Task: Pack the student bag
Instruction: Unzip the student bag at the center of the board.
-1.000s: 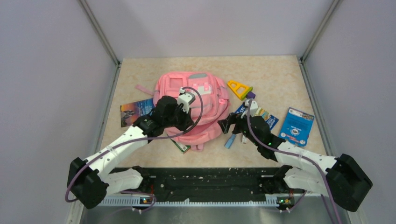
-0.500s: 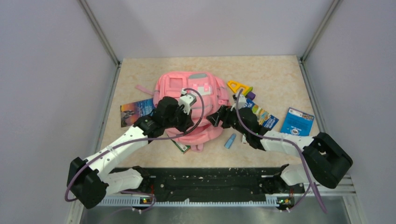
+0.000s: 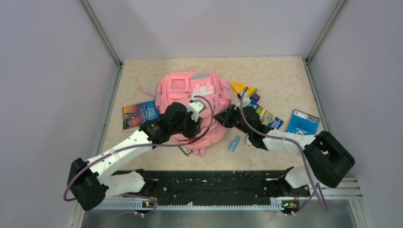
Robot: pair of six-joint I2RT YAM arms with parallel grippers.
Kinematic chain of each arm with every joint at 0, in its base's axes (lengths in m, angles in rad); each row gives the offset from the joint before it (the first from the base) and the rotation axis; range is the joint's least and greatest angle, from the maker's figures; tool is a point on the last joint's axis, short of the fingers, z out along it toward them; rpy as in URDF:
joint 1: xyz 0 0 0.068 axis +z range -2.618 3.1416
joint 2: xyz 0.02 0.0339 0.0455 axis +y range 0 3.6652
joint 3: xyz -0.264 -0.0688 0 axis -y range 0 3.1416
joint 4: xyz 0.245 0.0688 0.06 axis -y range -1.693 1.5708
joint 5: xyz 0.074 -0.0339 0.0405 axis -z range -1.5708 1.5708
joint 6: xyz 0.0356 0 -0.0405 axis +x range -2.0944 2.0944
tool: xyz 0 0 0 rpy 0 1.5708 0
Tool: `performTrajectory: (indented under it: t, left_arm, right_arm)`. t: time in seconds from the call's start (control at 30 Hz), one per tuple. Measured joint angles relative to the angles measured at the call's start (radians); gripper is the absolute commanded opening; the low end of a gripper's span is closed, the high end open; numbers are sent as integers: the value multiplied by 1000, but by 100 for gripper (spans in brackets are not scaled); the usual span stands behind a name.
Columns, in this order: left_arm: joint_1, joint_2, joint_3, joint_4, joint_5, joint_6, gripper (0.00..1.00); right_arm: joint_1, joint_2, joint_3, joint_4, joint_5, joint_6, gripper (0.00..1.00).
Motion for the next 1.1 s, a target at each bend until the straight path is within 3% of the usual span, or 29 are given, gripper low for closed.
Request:
performTrajectory:
  t: [0.13, 0.47, 0.5, 0.53, 0.6, 0.67, 0.73, 0.93, 1.0, 1.1]
  left_arm:
    - [-37, 0, 0, 4, -85, 13, 84]
    - [-86, 22, 0, 6, -192, 51, 93]
    - [-89, 27, 0, 7, -195, 55, 90]
    - [-93, 32, 0, 7, -195, 58, 78]
    - [-99, 47, 0, 7, -196, 60, 42]
    - [-100, 66, 2, 10, -208, 64, 17]
    - [-100, 85, 16, 5, -233, 69, 0]
    - [-111, 81, 61, -9, -275, 13, 0]
    - [-105, 64, 66, -3, -293, -3, 0]
    - [-83, 49, 86, -5, -295, -31, 0]
  right_arm:
    - [0, -20, 1, -2, 3, 5, 0]
    - [1, -56, 2, -5, 11, 24, 0]
    - [1, -59, 2, -6, 11, 26, 0]
    - [1, -63, 2, -8, 11, 27, 0]
    - [1, -70, 2, -9, 11, 29, 0]
    - [1, -79, 2, -21, 11, 26, 0]
    - [4, -89, 2, -40, 22, 18, 3]
    - [5, -174, -7, -100, 82, -25, 52]
    - [6, -241, -30, -116, 101, -51, 64]
    - [7, -355, -86, -132, 131, -80, 70]
